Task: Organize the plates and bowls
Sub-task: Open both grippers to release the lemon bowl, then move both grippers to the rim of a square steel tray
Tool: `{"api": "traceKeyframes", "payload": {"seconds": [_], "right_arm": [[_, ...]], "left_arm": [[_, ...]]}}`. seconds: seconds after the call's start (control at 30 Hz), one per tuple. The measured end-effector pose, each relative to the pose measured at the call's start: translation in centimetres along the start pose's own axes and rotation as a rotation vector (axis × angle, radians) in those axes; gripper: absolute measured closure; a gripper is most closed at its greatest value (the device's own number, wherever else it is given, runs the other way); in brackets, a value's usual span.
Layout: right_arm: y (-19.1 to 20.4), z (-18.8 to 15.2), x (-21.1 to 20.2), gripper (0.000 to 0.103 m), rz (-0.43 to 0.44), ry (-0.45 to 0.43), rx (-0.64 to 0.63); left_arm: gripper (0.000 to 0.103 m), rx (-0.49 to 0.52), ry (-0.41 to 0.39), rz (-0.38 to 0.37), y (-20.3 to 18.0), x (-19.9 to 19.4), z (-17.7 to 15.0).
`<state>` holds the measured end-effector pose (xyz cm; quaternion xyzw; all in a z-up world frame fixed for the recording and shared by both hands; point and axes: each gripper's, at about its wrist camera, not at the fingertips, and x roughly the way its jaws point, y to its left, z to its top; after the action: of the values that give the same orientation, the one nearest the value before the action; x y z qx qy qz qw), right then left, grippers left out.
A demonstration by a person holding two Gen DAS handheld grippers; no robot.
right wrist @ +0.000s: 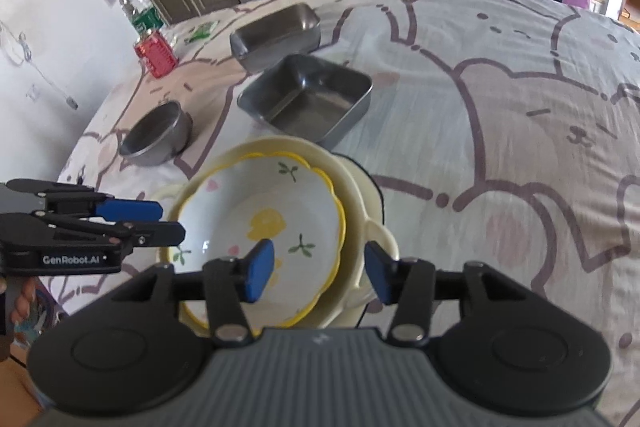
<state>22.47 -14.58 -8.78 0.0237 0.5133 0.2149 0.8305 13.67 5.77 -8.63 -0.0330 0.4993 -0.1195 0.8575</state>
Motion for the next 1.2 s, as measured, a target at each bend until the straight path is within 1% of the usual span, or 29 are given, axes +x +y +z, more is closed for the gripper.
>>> {"api": "traceKeyframes", "payload": {"seconds": [0.07,0.1,0.17,0.2,0.23,0.27,0.33,0.4,0.47,0.53,0.57,0.67,0.73,0.83,0.9,0.93,0.97,1.0,1.07,1.13,1.2], "right_arm": [[-0.2,0.3,-0.3,0.044,-0.003,-0.020,0.008],[-0.4,0.5,-0.5,0.043,-0.003,-0.031,0.017],[-0.6,1.0,-0.8,0.041,0.006,-0.057,0.034],[-0.7,1.3,-1.0,0.037,0.010,-0.073,0.045],[-0.9,1.6,-1.2,0.033,0.012,-0.092,0.058],[-1.1,1.9,-1.4,0.030,0.015,-0.112,0.070],[-1.6,2.5,-1.4,0.020,0.008,-0.140,0.097],[-2.0,3.1,-1.3,0.016,0.002,-0.153,0.128],[-2.5,3.7,-1.0,0.013,0.008,-0.174,0.163],[-3.0,4.3,-0.7,0.007,0.011,-0.201,0.200],[-3.3,4.5,-0.5,0.001,0.010,-0.213,0.216],[-4.0,5.4,0.6,0.001,0.012,-0.238,0.250],[-4.3,6.0,1.5,0.000,0.000,-0.234,0.276],[-4.9,6.6,2.8,0.000,-0.023,-0.261,0.331],[-5.2,7.2,3.7,0.000,-0.044,-0.239,0.362],[-5.4,7.5,4.3,0.000,-0.057,-0.221,0.381],[-5.6,7.7,4.7,0.000,-0.062,-0.207,0.396],[-5.9,8.0,5.3,0.000,-0.064,-0.178,0.416],[-6.4,8.0,6.0,0.001,-0.048,-0.139,0.454],[-6.9,8.3,6.9,0.006,-0.012,-0.121,0.490],[-7.2,8.5,7.7,0.017,0.007,-0.096,0.507]], "left_arm": [[0.038,-0.003,-0.026,0.003,0.0,-0.3,0.5],[0.034,-0.003,-0.046,0.004,0.0,-0.5,0.8],[0.021,-0.003,-0.085,0.012,-0.1,-0.8,1.5],[0.018,-0.001,-0.112,0.017,-0.1,-0.9,1.8],[0.008,0.002,-0.136,0.021,-0.1,-1.0,2.1],[0.003,0.004,-0.157,0.025,-0.2,-1.0,2.5],[0.002,0.011,-0.194,0.033,-0.3,-0.8,3.3],[0.000,0.021,-0.215,0.044,-0.3,-0.3,4.2],[0.000,0.027,-0.231,0.057,-0.2,0.4,5.0],[0.000,0.035,-0.250,0.062,-0.1,1.2,5.8],[0.000,0.040,-0.260,0.066,-0.1,1.4,6.1],[0.000,0.053,-0.257,0.100,0.2,2.7,7.3],[0.000,0.038,-0.237,0.106,0.7,3.6,8.1],[0.000,-0.001,-0.210,0.112,1.8,5.1,9.1],[0.002,-0.016,-0.205,0.135,2.4,5.8,9.6],[0.004,-0.023,-0.203,0.149,2.7,6.2,9.8],[0.008,-0.030,-0.201,0.159,2.9,6.5,10.0],[0.011,-0.039,-0.197,0.163,3.2,6.9,10.1],[0.021,-0.060,-0.174,0.163,3.7,7.9,10.4],[0.027,-0.057,-0.146,0.164,3.8,8.9,10.7],[0.031,-0.036,-0.130,0.166,3.6,9.7,10.9]]}}
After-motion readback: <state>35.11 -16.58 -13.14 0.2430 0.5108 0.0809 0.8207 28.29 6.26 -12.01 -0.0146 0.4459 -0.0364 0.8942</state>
